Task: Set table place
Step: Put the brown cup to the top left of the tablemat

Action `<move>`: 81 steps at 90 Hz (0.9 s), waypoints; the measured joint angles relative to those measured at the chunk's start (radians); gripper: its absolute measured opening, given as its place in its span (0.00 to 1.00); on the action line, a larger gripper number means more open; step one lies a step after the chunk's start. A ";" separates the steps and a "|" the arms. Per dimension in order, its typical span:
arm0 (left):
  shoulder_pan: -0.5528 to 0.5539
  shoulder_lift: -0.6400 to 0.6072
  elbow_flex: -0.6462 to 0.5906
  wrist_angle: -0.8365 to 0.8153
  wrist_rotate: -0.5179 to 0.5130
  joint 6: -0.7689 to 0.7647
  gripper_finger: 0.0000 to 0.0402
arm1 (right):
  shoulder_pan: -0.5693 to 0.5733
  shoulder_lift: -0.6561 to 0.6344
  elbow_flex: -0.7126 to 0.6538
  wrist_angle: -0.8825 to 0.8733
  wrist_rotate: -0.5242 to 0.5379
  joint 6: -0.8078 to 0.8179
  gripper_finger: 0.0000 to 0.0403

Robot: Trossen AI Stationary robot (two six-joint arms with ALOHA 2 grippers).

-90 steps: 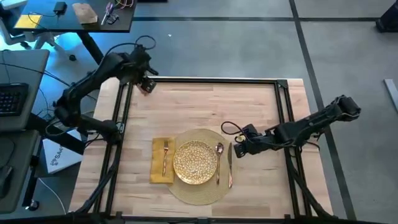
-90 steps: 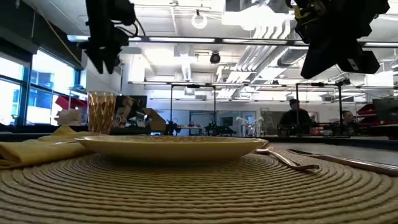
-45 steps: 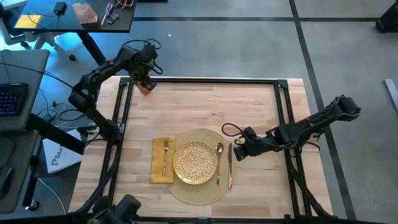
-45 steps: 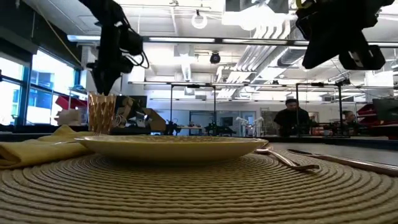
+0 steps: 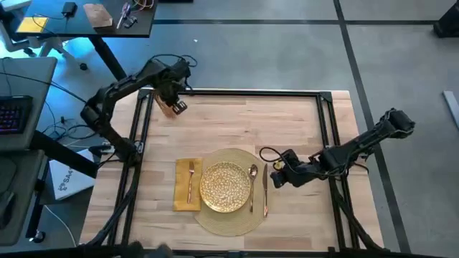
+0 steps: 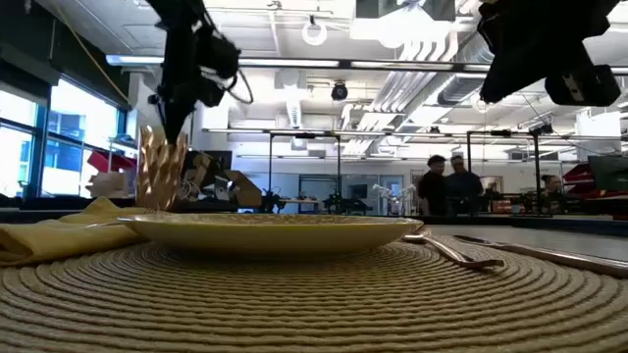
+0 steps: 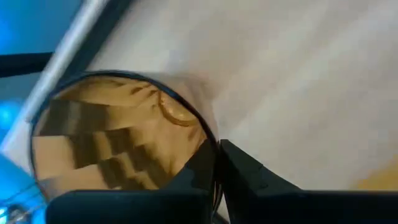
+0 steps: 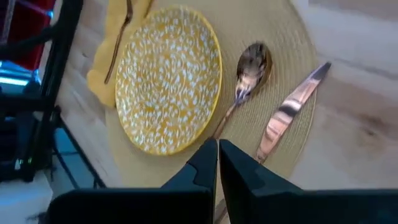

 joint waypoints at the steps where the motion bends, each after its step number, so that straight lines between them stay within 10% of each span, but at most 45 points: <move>1: -0.015 -0.006 0.000 -0.005 0.008 -0.011 0.00 | -0.001 0.000 0.000 0.000 0.007 -0.001 0.00; 36: -0.536 -0.048 0.001 0.136 -0.001 -0.423 0.00 | -0.080 0.000 0.000 -0.023 0.050 -0.130 0.00; 81: -0.682 0.100 0.002 0.206 -0.045 -0.519 0.00 | -0.096 0.000 0.000 -0.023 0.005 -0.149 0.00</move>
